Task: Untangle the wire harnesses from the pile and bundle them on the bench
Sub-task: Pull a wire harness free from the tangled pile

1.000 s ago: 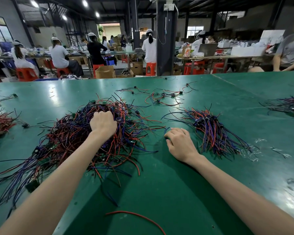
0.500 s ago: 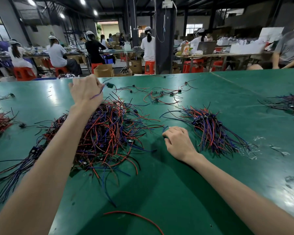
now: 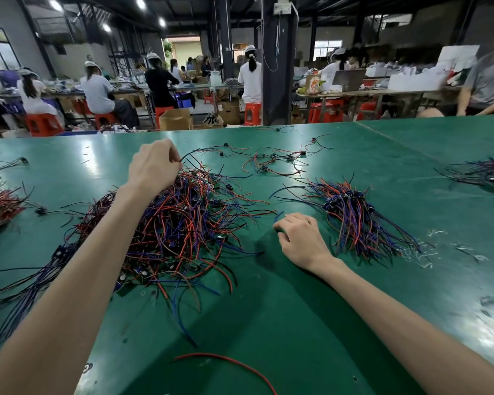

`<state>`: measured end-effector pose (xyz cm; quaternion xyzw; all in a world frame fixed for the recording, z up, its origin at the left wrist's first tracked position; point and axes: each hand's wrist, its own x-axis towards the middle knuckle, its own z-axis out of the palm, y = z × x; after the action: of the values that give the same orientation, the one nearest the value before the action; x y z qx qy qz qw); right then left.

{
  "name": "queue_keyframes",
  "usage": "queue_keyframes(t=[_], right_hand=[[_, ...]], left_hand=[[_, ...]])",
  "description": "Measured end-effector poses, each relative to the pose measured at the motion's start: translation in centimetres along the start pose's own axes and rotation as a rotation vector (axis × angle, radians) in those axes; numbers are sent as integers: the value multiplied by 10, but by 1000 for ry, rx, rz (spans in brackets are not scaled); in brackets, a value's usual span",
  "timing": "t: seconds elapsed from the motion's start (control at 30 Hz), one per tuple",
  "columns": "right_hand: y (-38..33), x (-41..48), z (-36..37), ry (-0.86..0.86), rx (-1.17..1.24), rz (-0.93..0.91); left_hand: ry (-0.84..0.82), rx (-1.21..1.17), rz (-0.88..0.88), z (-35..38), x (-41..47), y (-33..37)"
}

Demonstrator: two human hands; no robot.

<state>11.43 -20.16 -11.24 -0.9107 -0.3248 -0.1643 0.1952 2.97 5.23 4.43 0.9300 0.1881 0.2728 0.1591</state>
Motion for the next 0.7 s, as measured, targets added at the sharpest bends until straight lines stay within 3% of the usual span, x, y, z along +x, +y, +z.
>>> queue_keyframes(t=[0.17,0.27,0.43,0.7], right_hand=[[-1,-1,-2,50,14,-5],[-1,0,-3,93,40,1],[0,0,-3,109,68,27],[1,1,-3,106,77,25]], left_hand=[[156,-67,61,10,-6,1],[173,-286,75,8,-7,8],[-97,-810,-111,-1,-11,16],[-394,-857,-115,10,-29,27]])
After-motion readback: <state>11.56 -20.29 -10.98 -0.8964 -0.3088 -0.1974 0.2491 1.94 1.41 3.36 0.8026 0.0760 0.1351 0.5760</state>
